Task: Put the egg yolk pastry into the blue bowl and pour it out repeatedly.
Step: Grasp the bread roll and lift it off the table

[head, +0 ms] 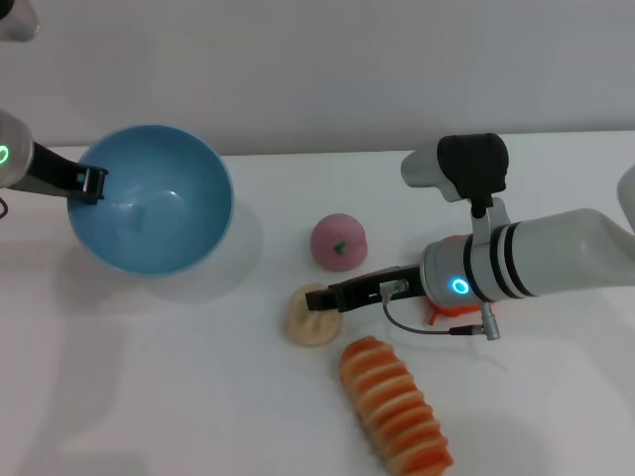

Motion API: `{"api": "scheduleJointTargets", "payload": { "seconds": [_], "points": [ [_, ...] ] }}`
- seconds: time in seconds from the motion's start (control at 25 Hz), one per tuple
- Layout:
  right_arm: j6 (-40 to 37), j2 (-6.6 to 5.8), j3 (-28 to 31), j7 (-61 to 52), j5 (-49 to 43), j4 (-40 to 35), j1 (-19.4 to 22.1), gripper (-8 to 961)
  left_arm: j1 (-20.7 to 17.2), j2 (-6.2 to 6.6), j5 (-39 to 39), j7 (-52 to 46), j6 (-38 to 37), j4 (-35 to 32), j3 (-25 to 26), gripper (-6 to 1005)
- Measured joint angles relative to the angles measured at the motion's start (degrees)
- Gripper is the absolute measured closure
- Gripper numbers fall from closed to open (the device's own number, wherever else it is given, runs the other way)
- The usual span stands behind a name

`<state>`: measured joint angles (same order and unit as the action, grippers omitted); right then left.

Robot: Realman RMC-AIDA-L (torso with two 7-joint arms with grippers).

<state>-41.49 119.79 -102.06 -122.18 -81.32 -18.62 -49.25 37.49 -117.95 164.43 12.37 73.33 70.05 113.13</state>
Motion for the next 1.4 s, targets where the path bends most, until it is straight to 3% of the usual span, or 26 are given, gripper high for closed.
{"api": "scheduleJointTargets", "payload": {
  "seconds": [0.44, 0.88, 0.96, 1.4],
  "points": [
    [1.4, 0.01, -1.4, -0.2, 1.5, 0.8, 0.8, 606, 0.0, 0.00, 0.0, -0.2, -0.2, 0.0, -0.4, 999],
    [2.8, 0.01, -1.9, 0.0, 1.5, 0.9, 1.1, 677, -0.2, 0.01, 0.0, -0.2, -0.1, 0.0, -0.4, 1000],
    [3.1, 0.01, -2.3, 0.1, 1.5, 0.8, 1.1, 852, -0.2, 0.01, 0.0, -0.2, -0.1, 0.0, -0.4, 1000],
    [3.2, -0.01, -2.9, 1.3, 2.3, -0.2, 1.6, 946, -0.2, 0.01, -0.1, -0.1, -0.7, 0.0, -0.4, 999]
  ]
}}
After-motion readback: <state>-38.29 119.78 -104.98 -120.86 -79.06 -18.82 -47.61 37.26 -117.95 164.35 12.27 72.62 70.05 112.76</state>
